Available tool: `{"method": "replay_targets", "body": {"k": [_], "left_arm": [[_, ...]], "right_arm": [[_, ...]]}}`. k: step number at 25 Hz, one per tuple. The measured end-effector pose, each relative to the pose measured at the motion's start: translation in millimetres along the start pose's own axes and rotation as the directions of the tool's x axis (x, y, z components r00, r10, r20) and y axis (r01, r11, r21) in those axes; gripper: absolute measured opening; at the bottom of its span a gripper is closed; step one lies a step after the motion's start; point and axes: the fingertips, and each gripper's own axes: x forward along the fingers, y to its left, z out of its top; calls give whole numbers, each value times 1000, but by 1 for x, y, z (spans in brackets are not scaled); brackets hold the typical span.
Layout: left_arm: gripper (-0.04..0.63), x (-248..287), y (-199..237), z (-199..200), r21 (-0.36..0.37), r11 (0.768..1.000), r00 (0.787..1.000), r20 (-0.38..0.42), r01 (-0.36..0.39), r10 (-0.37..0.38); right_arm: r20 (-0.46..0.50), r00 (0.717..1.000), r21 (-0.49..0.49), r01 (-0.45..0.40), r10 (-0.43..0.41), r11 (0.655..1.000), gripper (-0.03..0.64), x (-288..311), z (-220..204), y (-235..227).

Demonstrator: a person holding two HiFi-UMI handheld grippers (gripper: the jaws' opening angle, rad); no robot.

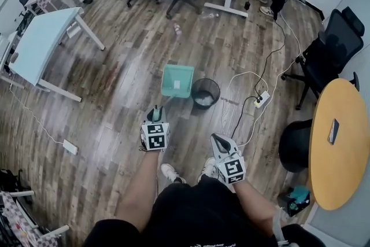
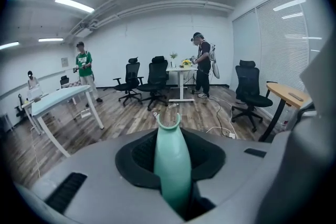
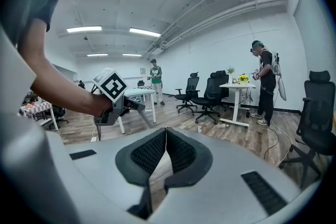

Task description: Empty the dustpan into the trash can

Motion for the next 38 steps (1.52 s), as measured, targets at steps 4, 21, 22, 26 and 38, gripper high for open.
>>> {"method": "replay_targets", "body": {"k": [4, 21, 22, 26, 38], "left_arm": [[103, 4, 12, -19, -31, 999, 998, -51, -28, 26], [104, 61, 20, -126, -103, 992, 959, -280, -71, 39], [103, 64, 21, -131, -108, 992, 956, -292, -71, 37], [104, 80, 24, -147, -158, 984, 941, -337, -78, 21], [104, 107, 19, -179, -129, 988, 911, -412, -83, 22]], "right_arm": [[-13, 1000, 1, -6, 6, 1000, 25, 7, -3, 5], [-103, 994, 39, 38, -34, 998, 25, 20, -33, 1], [-109, 993, 41, 39, -34, 998, 25, 20, -35, 1], [-123, 992, 46, 46, -40, 998, 25, 20, -39, -3], [-155, 986, 60, 75, -65, 995, 25, 6, -51, -13]]}}
